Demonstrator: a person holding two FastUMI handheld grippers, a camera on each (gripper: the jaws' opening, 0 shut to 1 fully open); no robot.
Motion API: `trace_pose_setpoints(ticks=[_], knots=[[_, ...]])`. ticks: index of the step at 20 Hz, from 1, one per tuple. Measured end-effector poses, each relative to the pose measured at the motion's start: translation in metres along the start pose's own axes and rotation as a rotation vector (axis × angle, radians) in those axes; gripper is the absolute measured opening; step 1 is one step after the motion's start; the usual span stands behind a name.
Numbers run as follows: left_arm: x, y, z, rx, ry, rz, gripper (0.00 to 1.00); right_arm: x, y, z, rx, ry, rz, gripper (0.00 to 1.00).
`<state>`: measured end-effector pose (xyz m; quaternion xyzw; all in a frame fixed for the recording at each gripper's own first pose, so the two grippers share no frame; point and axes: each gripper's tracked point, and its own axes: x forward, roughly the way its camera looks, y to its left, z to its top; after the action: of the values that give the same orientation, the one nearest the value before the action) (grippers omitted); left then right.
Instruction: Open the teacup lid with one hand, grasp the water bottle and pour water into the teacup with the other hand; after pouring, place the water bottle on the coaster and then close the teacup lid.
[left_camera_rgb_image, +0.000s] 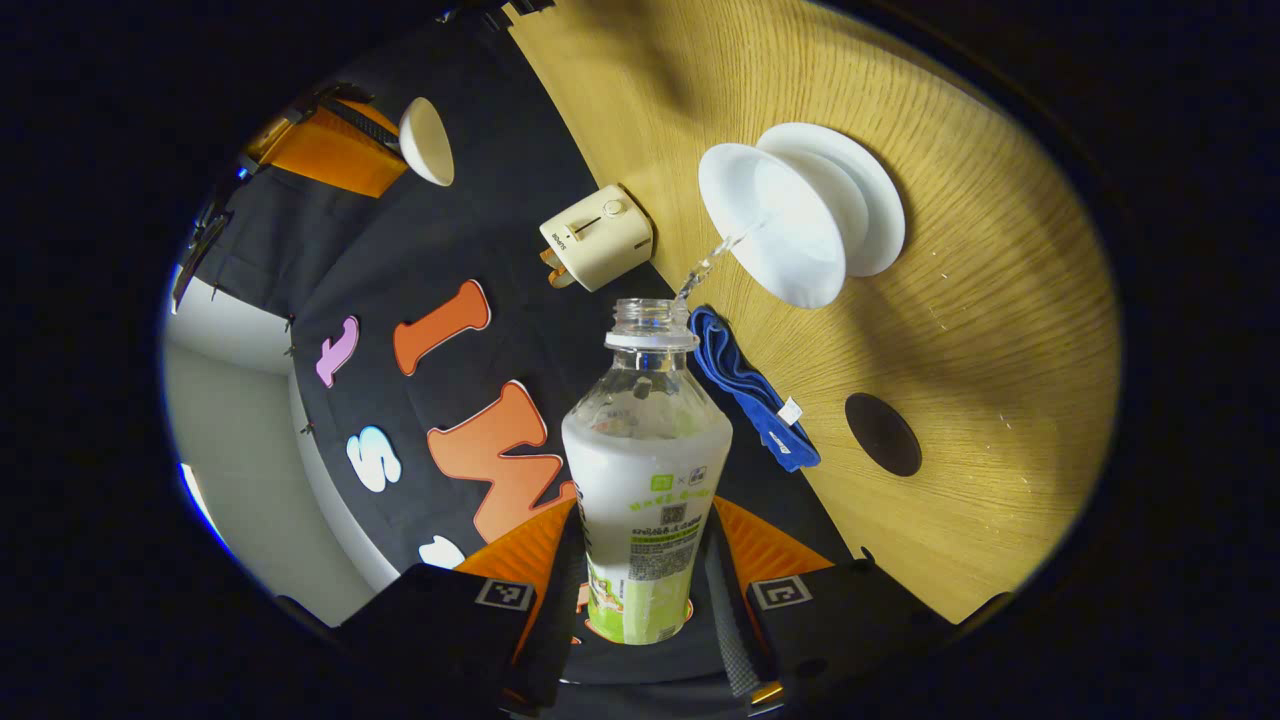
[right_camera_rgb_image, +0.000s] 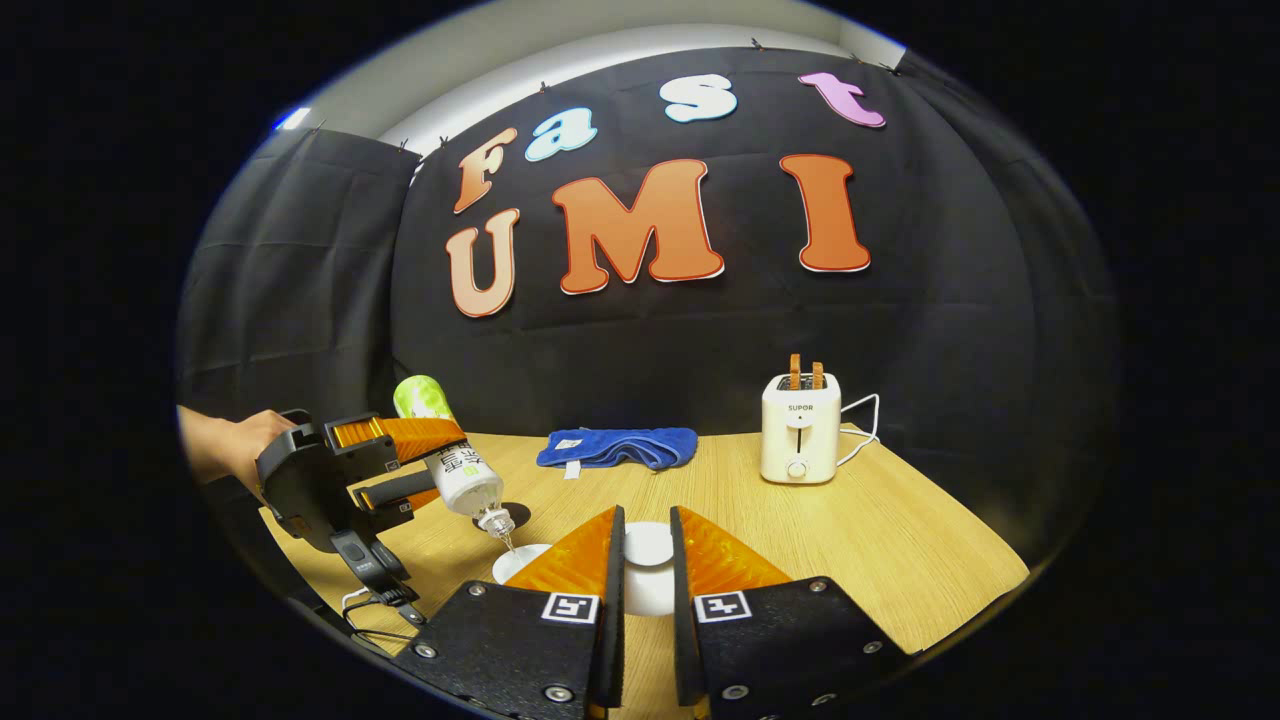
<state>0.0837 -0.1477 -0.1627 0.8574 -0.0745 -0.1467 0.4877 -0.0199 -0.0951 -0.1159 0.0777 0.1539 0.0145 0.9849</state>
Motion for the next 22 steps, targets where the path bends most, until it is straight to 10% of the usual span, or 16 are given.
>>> trace_pose_setpoints(ticks=[13, 22], knots=[[0.001, 0.015, -0.006, 0.062, 0.002, 0.036, 0.64, 0.006, 0.013, -0.004, -0.016, 0.013, 0.024, 0.2], [0.007, -0.014, 0.005, -0.18, -0.051, -0.019, 0.6, 0.01, 0.014, 0.004, 0.018, -0.027, 0.032, 0.2]])
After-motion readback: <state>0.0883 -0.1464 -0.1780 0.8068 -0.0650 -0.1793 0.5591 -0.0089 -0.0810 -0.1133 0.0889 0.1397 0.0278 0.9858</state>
